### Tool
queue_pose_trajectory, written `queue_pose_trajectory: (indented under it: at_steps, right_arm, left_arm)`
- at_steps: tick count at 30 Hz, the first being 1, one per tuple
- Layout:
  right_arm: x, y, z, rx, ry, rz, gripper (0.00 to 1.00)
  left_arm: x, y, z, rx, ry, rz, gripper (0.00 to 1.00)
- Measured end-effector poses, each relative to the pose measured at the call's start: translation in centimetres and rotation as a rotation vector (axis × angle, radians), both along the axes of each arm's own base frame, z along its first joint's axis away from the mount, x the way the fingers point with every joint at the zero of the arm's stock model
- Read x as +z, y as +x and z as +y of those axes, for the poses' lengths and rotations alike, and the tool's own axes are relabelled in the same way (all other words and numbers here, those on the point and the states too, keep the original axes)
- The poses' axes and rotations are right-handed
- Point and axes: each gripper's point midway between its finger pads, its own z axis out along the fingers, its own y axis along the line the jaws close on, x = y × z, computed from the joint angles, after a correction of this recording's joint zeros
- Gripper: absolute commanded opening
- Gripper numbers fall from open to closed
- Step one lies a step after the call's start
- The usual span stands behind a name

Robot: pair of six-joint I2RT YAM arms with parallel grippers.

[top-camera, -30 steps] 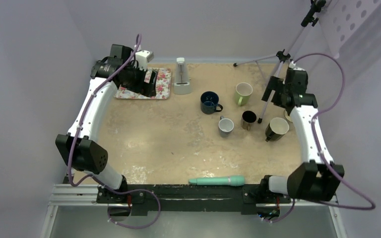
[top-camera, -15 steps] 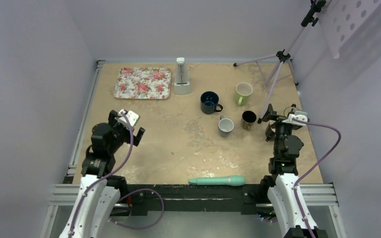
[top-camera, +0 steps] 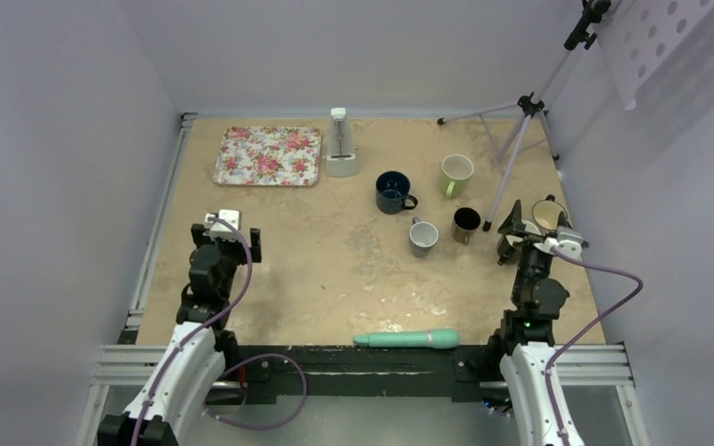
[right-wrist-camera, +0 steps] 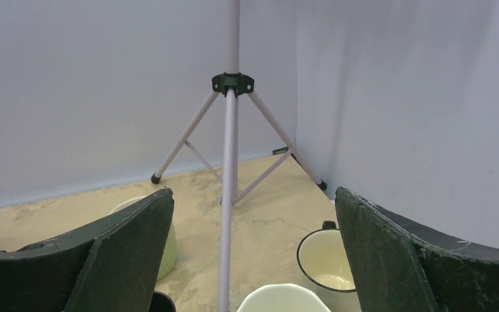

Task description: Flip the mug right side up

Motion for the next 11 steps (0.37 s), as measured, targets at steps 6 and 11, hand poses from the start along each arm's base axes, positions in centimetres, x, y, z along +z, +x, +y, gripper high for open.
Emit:
queue_pose_trajectory:
  at_steps: [6, 11]
  right_arm:
    - [-1.6, 0.7, -0.2, -0.011, 0.003, 0.066, 0.99]
    - [-2.2, 0.8, -0.3, -0.015, 0.006, 0.089, 0.99]
  left_arm:
    - [-0.5, -0.1, -0.1, 0.014, -0.045, 0.006, 0.95]
    - [-2.0, -0.3, -0.3, 0.025, -0.076, 0.065, 0.94]
